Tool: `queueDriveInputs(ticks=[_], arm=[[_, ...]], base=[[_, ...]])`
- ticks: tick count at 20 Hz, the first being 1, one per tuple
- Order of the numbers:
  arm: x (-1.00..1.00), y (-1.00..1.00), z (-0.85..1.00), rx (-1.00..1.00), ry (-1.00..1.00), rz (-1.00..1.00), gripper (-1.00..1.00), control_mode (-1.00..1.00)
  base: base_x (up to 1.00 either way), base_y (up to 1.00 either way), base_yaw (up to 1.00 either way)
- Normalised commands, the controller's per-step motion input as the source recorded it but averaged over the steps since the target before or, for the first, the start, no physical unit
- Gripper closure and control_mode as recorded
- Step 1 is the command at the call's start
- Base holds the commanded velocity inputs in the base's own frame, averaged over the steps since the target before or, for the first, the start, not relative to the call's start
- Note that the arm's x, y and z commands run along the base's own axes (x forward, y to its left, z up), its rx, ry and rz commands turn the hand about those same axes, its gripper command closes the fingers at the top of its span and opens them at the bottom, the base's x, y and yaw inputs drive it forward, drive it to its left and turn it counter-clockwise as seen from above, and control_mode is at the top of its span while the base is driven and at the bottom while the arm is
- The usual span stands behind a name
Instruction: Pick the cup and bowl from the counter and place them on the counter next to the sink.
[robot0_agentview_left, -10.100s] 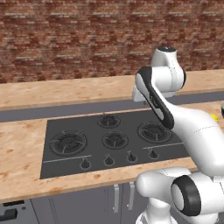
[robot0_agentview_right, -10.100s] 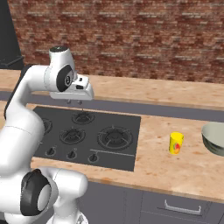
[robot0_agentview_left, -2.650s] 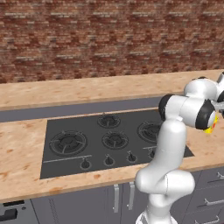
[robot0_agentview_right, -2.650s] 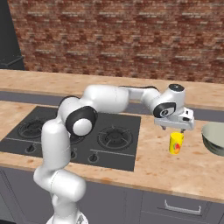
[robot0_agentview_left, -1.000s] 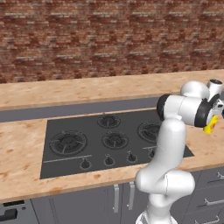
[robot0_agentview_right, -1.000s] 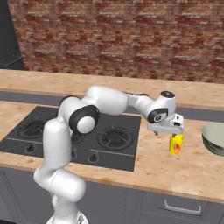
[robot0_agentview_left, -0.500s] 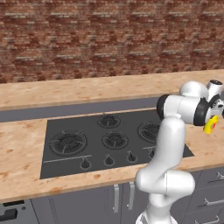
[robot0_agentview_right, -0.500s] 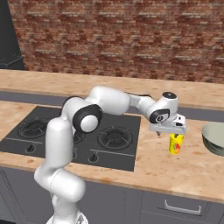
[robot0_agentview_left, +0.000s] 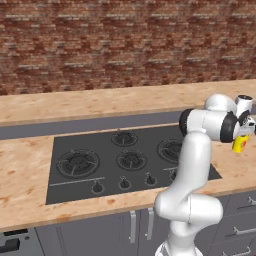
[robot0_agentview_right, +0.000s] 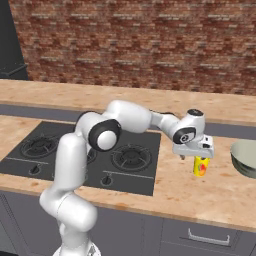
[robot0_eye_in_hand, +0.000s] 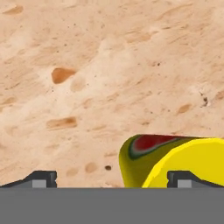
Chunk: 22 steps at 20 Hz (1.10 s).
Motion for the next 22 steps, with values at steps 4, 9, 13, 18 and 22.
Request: queueDriveInputs(ticks=[4, 9, 13, 18, 22], arm=[[0.0, 0.0, 0.0, 0.0, 0.02, 0.0, -1.0, -1.0], [0.0, 0.0, 0.0, 0.0, 0.0, 0.0, 1.0, -1.0], [0.0, 0.0, 0.0, 0.0, 0.0, 0.0, 1.0, -1.0], [-0.02, 0.0, 0.0, 0.0, 0.0, 0.0, 1.0, -1.0], [-0.24, 0.1, 0.22, 0.0, -0.04, 0.0, 1.0, -1.0]], base=[[0.0, 0.0, 0.0], [0.0, 0.0, 0.0], [0.0, 0.0, 0.0], [0.0, 0.0, 0.0], [0.0, 0.0, 0.0]])
